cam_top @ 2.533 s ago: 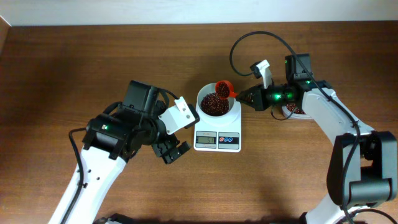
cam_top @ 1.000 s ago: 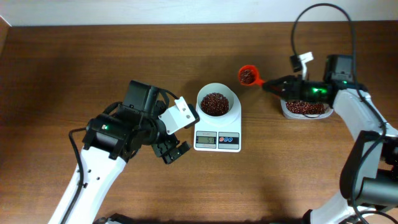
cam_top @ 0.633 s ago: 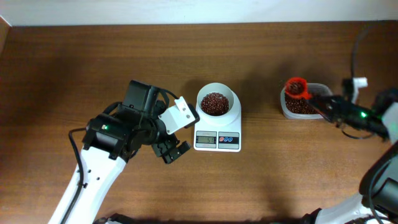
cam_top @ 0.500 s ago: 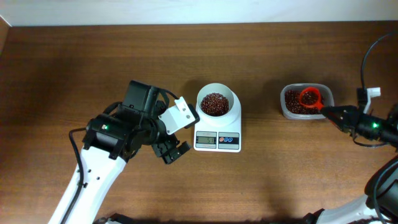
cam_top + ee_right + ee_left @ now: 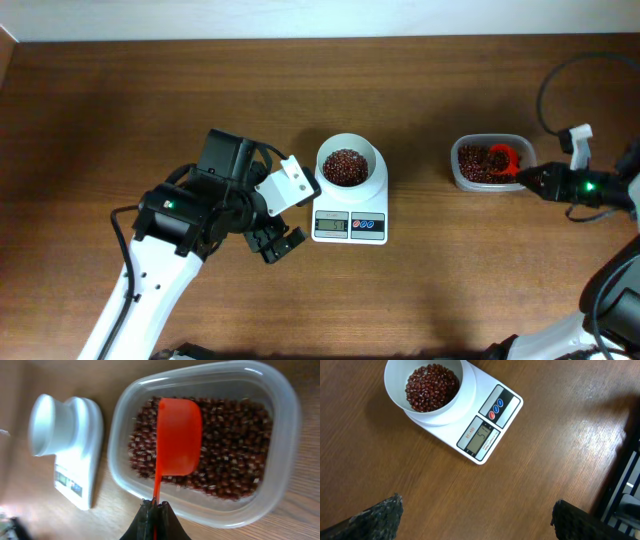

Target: Scoop and weigh 50g on scale

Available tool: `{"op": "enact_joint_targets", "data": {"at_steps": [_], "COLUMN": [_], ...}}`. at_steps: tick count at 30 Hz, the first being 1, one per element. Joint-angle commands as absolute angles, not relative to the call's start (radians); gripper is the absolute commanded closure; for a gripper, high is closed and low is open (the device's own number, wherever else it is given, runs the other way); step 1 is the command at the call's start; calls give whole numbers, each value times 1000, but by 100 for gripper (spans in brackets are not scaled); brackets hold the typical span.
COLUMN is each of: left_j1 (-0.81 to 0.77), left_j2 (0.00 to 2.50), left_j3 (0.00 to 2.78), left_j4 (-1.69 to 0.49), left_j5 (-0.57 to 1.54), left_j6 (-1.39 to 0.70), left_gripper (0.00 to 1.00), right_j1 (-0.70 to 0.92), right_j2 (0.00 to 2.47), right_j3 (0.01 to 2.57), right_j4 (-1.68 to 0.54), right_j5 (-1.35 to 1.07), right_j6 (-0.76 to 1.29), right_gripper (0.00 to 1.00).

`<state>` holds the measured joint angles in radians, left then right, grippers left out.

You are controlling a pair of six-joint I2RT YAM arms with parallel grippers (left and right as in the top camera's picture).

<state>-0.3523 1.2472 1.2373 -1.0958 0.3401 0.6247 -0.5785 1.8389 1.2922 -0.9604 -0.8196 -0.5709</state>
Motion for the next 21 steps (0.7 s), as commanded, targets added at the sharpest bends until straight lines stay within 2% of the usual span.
{"op": "enact_joint_targets", "data": {"at_steps": [1, 12, 21], "left_j1": [-350, -350, -350], "left_j2": [1232, 1232, 1232], "left_j3": [1246, 1246, 1246], "left_j4": [-1094, -1094, -1094], "left_j5": [351, 351, 351], "left_j6": [622, 622, 622], "left_gripper": [1, 1, 1], "right_j1": [-515, -286, -241], "right_j2": [1780, 1775, 1760], "right_j3": [1364, 1551, 1616], "right_j4": [-962, -1118, -1140], "right_j5": [-620, -90, -46], "right_j6": [-480, -382, -320], "right_gripper": [96, 96, 96]}}
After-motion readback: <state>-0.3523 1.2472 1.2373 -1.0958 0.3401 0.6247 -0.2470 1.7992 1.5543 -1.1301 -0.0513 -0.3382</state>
